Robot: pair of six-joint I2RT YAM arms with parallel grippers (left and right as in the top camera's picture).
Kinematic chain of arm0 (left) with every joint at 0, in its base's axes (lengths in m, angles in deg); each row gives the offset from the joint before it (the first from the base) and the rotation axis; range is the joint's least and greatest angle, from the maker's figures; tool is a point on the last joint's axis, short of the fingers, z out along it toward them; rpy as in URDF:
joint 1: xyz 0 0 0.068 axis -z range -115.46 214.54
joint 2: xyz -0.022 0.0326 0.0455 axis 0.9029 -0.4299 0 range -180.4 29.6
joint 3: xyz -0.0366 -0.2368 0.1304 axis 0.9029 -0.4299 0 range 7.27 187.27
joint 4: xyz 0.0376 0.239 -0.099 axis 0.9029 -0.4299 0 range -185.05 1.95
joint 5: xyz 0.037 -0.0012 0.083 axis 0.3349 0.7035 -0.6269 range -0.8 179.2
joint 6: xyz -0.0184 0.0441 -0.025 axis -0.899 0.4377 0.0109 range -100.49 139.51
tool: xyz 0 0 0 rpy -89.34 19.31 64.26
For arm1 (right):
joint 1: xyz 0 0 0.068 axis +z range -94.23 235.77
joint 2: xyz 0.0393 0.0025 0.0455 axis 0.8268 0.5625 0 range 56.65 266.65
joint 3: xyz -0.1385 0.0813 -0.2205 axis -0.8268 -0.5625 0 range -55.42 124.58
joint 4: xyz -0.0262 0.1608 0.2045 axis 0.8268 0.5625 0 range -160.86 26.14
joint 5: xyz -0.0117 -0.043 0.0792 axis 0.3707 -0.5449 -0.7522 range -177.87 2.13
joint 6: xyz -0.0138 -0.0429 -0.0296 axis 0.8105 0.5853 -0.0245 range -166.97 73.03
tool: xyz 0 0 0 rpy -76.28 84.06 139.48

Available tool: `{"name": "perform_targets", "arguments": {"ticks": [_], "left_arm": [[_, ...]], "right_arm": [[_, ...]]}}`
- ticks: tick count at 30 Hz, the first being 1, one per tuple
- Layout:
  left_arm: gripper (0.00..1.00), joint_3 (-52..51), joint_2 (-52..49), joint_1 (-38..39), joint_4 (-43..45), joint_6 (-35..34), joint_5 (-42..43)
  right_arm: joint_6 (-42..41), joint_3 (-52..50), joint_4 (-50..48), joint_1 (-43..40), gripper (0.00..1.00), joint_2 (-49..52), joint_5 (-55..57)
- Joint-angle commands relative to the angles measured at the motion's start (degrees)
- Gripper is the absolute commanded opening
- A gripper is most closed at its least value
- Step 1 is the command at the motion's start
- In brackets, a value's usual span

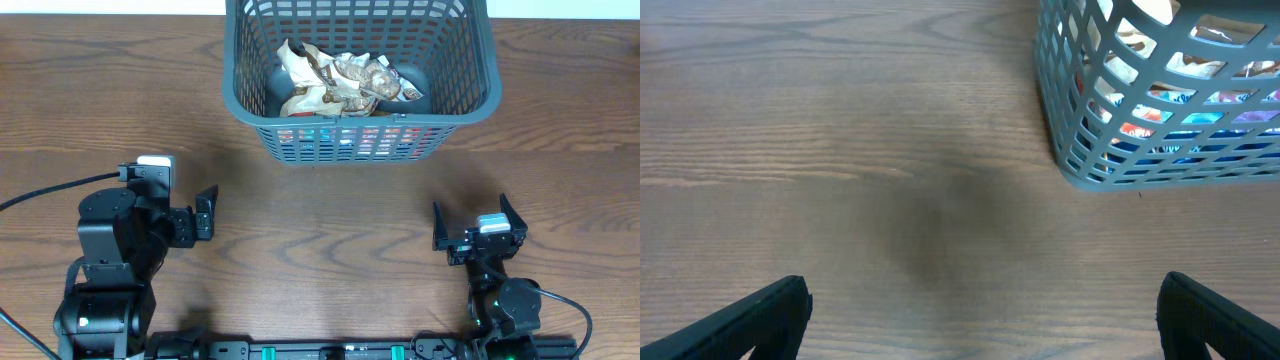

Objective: Pack container

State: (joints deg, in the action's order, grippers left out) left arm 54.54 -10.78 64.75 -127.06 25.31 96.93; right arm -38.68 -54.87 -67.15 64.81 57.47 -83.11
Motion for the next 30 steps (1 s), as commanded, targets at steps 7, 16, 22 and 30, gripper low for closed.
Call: {"name": "perform_targets", "arguments": {"ticks": [7,16,22,30], "left_arm": [[0.99,-0.22,-0.04,-0.2,0.07,-0.55,0.22],[0.99,-3.15,9.7,-0.2,0.07,3.54,-1.31],[0.99,-18.91,25.46,-0.2,11.85,2.16,-1.07],[0.99,-41.46,38.49,-0.22,44.06,1.86,-1.38]], "right_arm": [[-0.98,-0.24,0.11,0.15,0.99,-0.5,0.15],[-0.98,-0.24,0.11,0.15,0.99,-0.5,0.15],[-0.98,-0.24,0.11,0.15,0.99,-0.5,0.17],[-0.98,-0.24,0.11,0.15,0.99,-0.5,0.15]]}}
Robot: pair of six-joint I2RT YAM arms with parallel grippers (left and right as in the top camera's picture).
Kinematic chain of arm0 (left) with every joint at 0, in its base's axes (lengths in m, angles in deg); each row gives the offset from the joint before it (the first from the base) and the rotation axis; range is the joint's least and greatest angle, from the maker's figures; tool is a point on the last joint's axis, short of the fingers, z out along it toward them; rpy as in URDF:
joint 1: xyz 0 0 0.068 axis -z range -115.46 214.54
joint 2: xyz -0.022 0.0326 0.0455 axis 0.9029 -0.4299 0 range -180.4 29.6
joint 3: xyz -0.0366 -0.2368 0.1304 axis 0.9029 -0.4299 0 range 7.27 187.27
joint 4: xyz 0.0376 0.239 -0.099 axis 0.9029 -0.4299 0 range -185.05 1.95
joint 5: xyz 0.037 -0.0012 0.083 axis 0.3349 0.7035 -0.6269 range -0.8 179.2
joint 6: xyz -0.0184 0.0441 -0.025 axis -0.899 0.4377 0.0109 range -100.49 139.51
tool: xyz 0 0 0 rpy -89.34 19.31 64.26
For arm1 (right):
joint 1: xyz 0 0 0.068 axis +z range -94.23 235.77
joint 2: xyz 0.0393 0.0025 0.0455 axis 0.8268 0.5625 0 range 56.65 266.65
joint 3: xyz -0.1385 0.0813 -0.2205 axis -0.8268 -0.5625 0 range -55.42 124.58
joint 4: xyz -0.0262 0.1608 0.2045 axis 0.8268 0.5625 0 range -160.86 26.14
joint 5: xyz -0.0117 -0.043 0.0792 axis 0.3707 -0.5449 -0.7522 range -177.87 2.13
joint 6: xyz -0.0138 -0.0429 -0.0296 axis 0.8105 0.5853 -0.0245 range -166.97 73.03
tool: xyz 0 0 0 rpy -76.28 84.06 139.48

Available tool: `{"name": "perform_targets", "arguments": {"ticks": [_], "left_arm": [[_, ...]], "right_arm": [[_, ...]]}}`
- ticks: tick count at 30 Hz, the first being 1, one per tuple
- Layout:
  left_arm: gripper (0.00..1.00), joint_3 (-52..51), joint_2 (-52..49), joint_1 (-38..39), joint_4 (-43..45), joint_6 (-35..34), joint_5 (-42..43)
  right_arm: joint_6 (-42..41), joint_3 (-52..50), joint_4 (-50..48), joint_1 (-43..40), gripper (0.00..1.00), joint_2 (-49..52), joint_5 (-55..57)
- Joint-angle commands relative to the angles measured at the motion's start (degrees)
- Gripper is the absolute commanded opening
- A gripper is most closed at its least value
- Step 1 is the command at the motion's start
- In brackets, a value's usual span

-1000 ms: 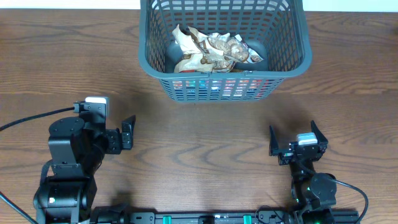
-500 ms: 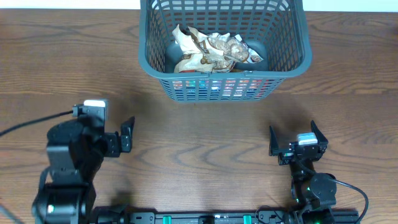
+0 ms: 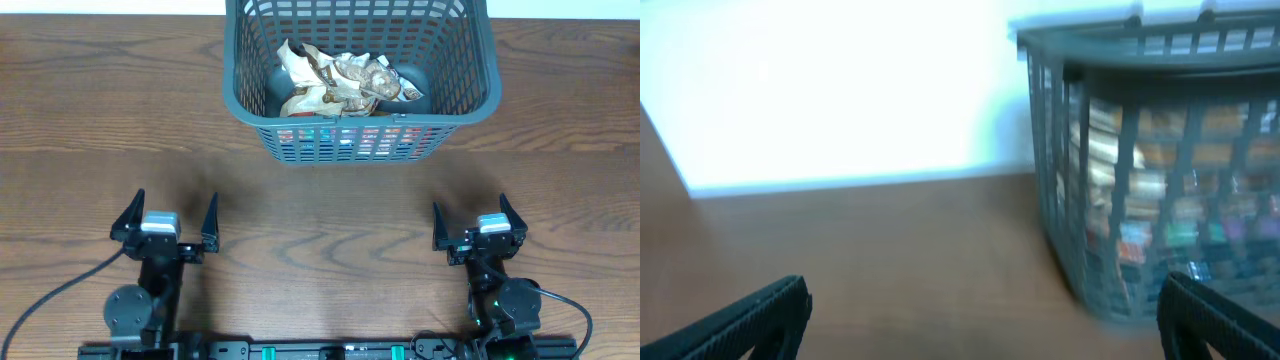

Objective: Pack container

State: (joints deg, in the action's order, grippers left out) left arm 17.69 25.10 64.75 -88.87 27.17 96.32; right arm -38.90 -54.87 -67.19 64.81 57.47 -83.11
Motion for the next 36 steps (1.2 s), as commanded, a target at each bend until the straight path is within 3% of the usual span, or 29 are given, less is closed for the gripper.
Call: {"name": "perform_targets", "arguments": {"ticks": [1,5,15,36], "left_arm": [[0.99,-6.32,3.06,-0.2,8.96,-0.02,-1.49],[0.99,-10.21,4.31,-0.2,13.81,0.0,-5.49],[0.99,-10.19,4.37,-0.2,-3.87,-0.94,-8.66],[0.99,-10.19,4.26,-0.2,-3.37,-0.04,-8.66]], "right_arm": [[-0.76,-0.24,0.15,0.15,0.99,-0.5,0.17],[-0.76,-0.24,0.15,0.15,0.99,-0.5,0.15],[-0.76,-0.24,0.15,0.15,0.99,-0.5,0.15],[-0.76,-0.24,0.15,0.15,0.99,-0.5,0.15]]}}
